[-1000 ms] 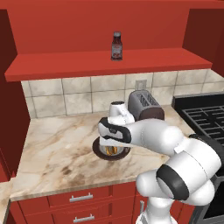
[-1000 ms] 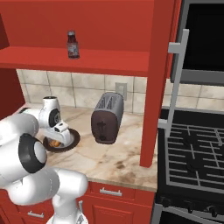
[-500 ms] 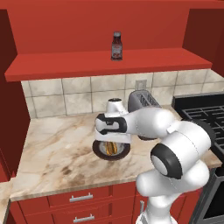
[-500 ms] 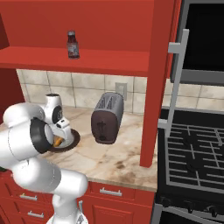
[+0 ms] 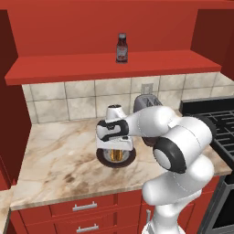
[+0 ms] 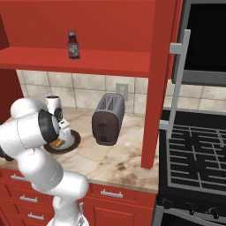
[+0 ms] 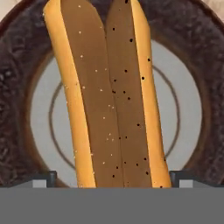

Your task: Move the hot dog bun to the plate on the dining table and place the condiment next to that plate. Then navigate to the fridge and take the sausage and place it on the plate as well.

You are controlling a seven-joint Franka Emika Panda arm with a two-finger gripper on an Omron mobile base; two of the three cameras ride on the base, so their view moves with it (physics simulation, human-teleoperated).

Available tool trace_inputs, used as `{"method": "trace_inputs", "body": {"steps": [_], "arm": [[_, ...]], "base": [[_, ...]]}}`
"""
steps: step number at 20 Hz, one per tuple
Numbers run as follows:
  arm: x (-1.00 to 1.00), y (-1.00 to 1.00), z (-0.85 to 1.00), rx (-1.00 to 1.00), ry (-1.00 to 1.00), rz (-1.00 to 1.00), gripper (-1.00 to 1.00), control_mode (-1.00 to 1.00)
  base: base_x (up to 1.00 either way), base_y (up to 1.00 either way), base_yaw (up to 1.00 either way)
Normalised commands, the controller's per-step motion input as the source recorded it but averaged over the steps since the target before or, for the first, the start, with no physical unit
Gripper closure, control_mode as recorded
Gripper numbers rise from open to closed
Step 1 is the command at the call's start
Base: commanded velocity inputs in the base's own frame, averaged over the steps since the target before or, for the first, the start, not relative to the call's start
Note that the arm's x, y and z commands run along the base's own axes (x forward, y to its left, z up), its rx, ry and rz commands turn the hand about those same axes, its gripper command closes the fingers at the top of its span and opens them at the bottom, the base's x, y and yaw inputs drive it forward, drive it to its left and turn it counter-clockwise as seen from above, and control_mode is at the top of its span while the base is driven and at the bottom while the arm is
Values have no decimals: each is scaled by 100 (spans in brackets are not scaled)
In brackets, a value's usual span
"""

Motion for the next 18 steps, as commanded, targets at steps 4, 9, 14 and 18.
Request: {"method": "trace_inputs", "body": {"steps": [4,9,14,18], "arm": [[0,0,-29,0,0,0,-100,-100],[0,0,-20,0,0,0,100,-100],[0,0,-12,0,0,0,100,-100],[-8,0,4,0,-3,0,100,-100]], "base": [[0,0,0],[0,0,0],[0,0,0],[0,0,0]]}}
